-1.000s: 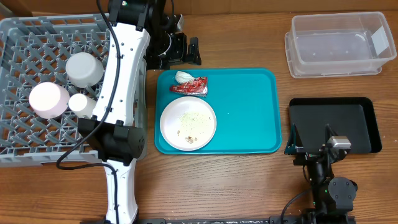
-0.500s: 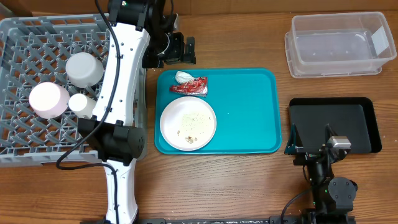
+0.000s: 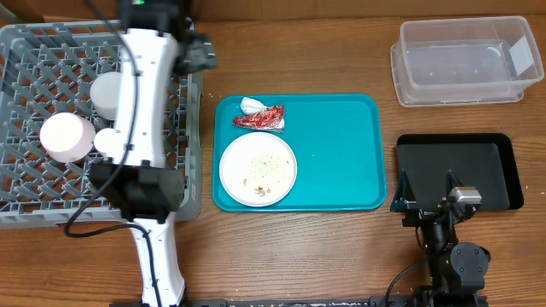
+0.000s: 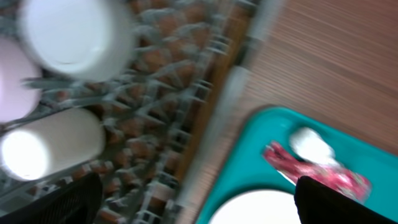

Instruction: Sort waste into correct bins and load items into the dishwasher

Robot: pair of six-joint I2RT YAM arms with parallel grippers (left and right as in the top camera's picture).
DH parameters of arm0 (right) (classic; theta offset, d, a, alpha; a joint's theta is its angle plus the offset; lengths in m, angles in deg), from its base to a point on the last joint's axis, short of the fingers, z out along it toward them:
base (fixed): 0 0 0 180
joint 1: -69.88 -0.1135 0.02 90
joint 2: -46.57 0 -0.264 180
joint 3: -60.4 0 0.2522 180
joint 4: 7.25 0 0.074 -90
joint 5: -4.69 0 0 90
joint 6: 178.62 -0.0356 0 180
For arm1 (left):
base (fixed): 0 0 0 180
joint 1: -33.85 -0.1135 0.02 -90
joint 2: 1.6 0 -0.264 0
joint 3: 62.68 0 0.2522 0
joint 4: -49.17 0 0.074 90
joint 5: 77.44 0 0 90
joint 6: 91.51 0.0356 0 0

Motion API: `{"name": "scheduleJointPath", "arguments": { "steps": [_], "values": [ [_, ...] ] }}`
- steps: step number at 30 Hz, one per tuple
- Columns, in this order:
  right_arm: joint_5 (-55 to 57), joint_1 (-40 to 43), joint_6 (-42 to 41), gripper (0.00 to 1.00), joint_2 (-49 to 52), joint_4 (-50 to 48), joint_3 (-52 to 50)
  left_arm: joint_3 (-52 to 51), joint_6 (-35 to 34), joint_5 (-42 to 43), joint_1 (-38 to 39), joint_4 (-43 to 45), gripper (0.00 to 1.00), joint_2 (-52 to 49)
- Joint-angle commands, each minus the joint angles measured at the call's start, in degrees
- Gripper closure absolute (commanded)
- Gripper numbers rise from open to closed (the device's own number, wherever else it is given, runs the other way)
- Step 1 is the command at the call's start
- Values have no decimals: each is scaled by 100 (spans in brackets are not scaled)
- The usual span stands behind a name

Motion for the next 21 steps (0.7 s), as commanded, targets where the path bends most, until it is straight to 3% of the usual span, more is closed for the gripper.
{"name": "scheduleJointPath", "arguments": {
  "steps": [1, 9, 12, 14, 18, 21],
  "values": [
    [55, -22, 39, 0, -57, -35, -59, 13, -278, -232, -426, -138, 0, -4],
    [55, -22, 39, 0, -57, -35, -59, 13, -72, -234, -990, -216, 0, -4],
    [-393, -24, -365, 1, -57, -352, -59, 13, -72, -234, -1062, -219, 0, -4],
    [-1410, -24, -1331, 0, -57, -772, -59, 13, -72, -234, -1064, -219, 0, -4],
    [-4374, -22, -4481, 0, -57, -1283, -59, 13, -72, -234, -1056, -219, 0, -4],
    [-4483, -22, -6555, 0, -57, -1856, -59, 13, -72, -234, -1051, -216, 0, -4]
  ]
}}
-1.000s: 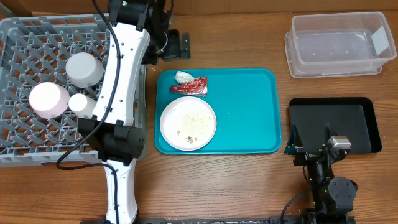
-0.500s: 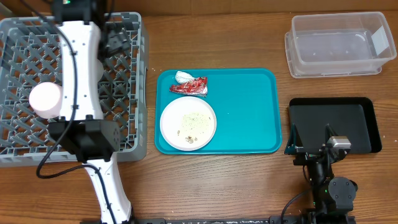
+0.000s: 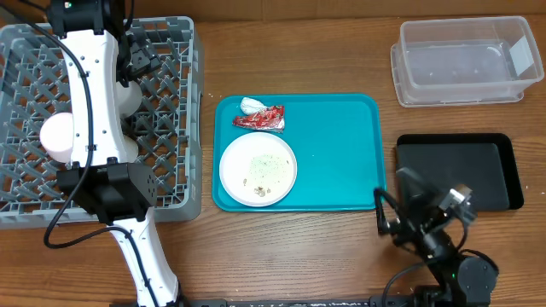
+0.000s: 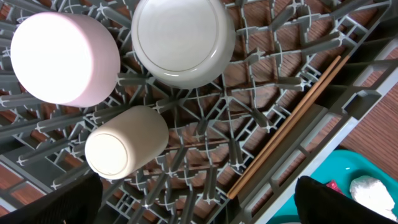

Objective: Sort waste into correct bins and load items into the dishwasher
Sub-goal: 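Reach the right gripper over the tray to the red wrapper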

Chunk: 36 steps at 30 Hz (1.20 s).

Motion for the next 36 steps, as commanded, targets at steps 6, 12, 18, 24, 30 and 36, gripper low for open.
{"name": "scheduleJointPath", "arguments": {
  "steps": [6, 12, 18, 24, 30, 36],
  "values": [
    [372, -22, -4393, 0, -57, -2566, -55, 13, -13, -118, 2, 11, 0, -4],
    [1484, -22, -4081, 1, 96, -1893, 857, 13, -13, -116, 2, 11, 0, -4],
    [1051, -22, -1132, 1, 1838, 1119, 3407, 13, -13, -118, 2, 13, 0, -4],
    [238, -74, 634, 1, 4365, 3576, 5657, 13, -13, -116, 2, 13, 0, -4],
    [577, -1104, 1827, 1, 7082, 5716, 7733, 13, -13, -116, 2, 11, 0, -4],
    [1801, -2295, 1919, 1, 9180, 6583, 9462, 13, -13, -118, 2, 11, 0, -4]
  ]
}}
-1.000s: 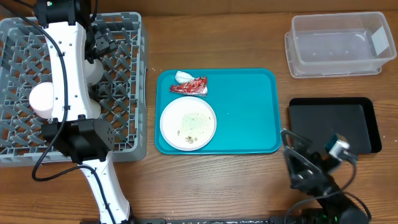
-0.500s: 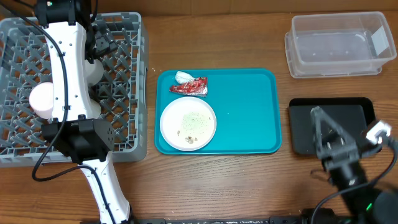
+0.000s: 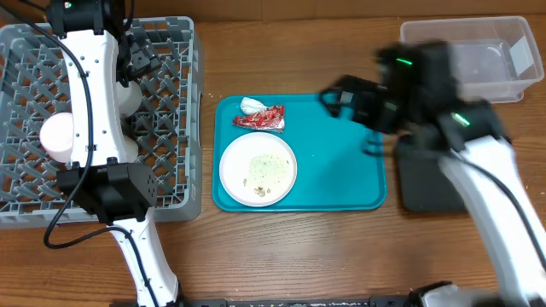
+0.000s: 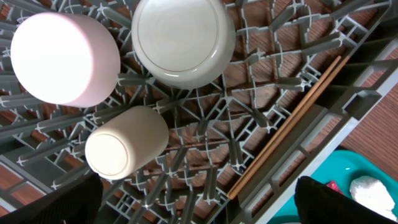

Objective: Sort waste into correct bins and load items into the dishwasher
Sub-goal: 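Reach the right gripper over the tray to the red wrapper, then grasp the red wrapper with the right gripper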

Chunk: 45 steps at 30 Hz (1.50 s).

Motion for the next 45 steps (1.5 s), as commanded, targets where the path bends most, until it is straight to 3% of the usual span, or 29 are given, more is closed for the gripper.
{"name": "scheduleJointPath", "arguments": {
  "steps": [1, 4, 8, 14, 17, 20, 34, 40, 43, 45],
  "values": [
    [636, -505, 361, 1, 739, 74, 876, 13, -13, -118, 2, 9, 0, -4],
    [634, -778, 339, 0, 1515, -17, 1340, 13, -13, -118, 2, 9, 0, -4],
    [632, -881, 251, 0, 2107, -590, 1355, 13, -13, -116, 2, 9, 0, -4],
    [765, -885, 33, 0, 2929, -625, 1351, 13, -13, -118, 2, 9, 0, -4],
    [763, -885, 37, 10, 3281, -673, 1351, 13, -13, -118, 2, 9, 0, -4],
    [767, -885, 37, 22, 3517, -726, 1349, 13, -13, -118, 2, 9, 0, -4],
    [1067, -885, 33, 22, 4096, -1158, 1349, 13, -13, -118, 2, 9, 0, -4],
    [1342, -885, -310, 28, 4264, -1172, 1349, 13, -13, -118, 2, 9, 0, -4],
    [1318, -887, -334, 38, 4291, -1202, 1349, 13, -13, -118, 2, 9, 0, -4],
    [1316, -887, -448, 56, 4295, -1202, 1349, 13, -13, -118, 2, 9, 0, -4]
  ]
}}
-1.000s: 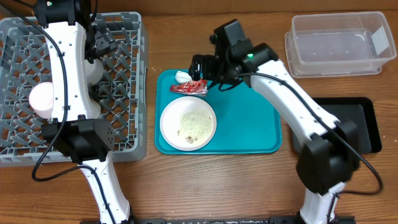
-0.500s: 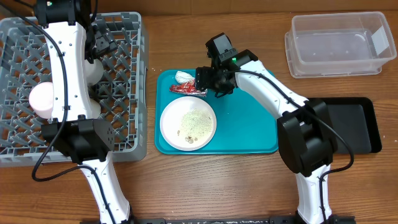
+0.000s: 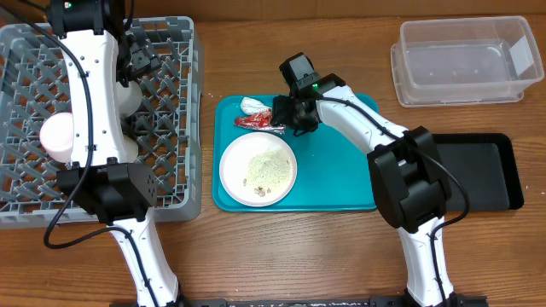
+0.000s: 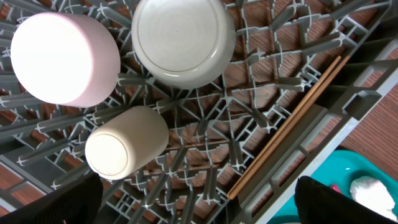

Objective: Sort waste into correct bins and load items into the dishwasher
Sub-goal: 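Grasp the red wrapper with the right gripper, then carry the red wrapper into the clear plastic bin and release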

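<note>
On the teal tray (image 3: 341, 162) lie a red wrapper (image 3: 258, 118), a crumpled white tissue (image 3: 250, 105) and a white plate (image 3: 258, 168) with food crumbs. My right gripper (image 3: 286, 115) is down at the wrapper's right end; its jaws are hard to make out. My left gripper (image 4: 199, 214) hangs open and empty over the grey dish rack (image 3: 26, 196), also seen from above (image 3: 141, 58). The rack holds a pink cup (image 4: 65, 59), a white bowl (image 4: 183, 40), a cream cup (image 4: 126, 142) and wooden chopsticks (image 4: 289, 124).
A clear plastic bin (image 3: 465, 60) stands at the far right, with a black bin (image 3: 478, 170) nearer on the same side. The dish rack fills the table's left side, beside the tray.
My right arm has moved from above the tray's right part to the red wrapper at the tray's far left. The left arm and everything in the rack are unchanged.
First my left arm was over the rack's right edge and my right arm was folded by the black bin. Then the left gripper hung open over the rack's far part and has stayed there. The right arm was then over the tray, now at the wrapper.
</note>
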Robot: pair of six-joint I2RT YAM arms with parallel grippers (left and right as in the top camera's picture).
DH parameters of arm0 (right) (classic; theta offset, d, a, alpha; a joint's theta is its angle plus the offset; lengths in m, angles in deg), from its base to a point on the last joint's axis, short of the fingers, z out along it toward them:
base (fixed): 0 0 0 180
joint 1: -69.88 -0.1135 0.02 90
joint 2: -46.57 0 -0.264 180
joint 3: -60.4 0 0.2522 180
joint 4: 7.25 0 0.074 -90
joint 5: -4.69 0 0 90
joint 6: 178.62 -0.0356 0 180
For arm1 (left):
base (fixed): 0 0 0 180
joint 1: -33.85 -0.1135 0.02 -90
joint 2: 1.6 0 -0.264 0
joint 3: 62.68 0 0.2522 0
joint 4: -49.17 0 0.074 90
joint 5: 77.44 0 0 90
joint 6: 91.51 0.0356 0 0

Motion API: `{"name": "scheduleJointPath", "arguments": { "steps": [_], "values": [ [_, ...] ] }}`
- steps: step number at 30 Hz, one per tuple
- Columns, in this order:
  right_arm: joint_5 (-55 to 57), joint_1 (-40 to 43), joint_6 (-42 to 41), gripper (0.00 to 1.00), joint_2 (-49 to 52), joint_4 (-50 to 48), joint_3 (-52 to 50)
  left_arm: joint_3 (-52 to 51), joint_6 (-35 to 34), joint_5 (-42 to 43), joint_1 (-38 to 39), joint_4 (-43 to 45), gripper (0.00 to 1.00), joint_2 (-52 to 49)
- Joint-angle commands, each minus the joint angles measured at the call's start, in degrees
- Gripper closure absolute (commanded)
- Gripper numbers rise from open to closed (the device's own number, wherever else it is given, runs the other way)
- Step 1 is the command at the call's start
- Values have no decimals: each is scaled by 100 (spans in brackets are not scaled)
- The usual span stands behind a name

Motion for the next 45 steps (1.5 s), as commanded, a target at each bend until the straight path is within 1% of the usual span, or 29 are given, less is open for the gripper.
{"name": "scheduleJointPath", "arguments": {
  "steps": [1, 2, 4, 6, 8, 14, 24, 28, 32, 38, 40, 43, 45],
  "values": [
    [74, 9, -264, 62, 50, -26, 142, 13, -13, -116, 2, 9, 0, -4],
    [72, 7, -339, 68, 50, -24, 140, 13, -13, -116, 2, 9, 0, -4],
    [-35, 9, -369, 75, 50, -28, 142, 13, -13, -116, 2, 9, 0, -4],
    [-203, 9, -369, 87, 48, -26, 142, 13, -13, -116, 2, 9, 0, -4],
    [-372, 24, -367, 96, 26, -7, 144, 13, -13, -116, 2, 9, 0, -4],
    [-573, 269, -367, 96, -389, 284, 160, 13, -13, -116, 2, 9, 0, -4],
    [-570, 1088, -339, 96, -1943, 1005, 380, 13, -13, -114, 2, 9, 0, -4],
    [-570, 1473, -341, 96, -2555, 1130, 380, 13, -13, -116, 2, 9, 0, -4],
    [-540, 2098, -341, 96, -3062, 1172, 380, 13, -13, -116, 2, 9, 0, -4],
    [-356, 3217, -280, 96, -3237, 1169, 372, 13, -13, -114, 2, 9, 0, -4],
    [-354, 3515, -37, 96, -3206, 1119, 365, 13, -13, -116, 2, 9, 0, -4],
    [-299, 3871, 575, 96, -3126, 981, 350, 13, -13, -116, 2, 9, 0, -4],
    [26, 4035, 721, 96, -3069, 953, 341, 13, -13, -116, 2, 9, 0, -4]
  ]
}}
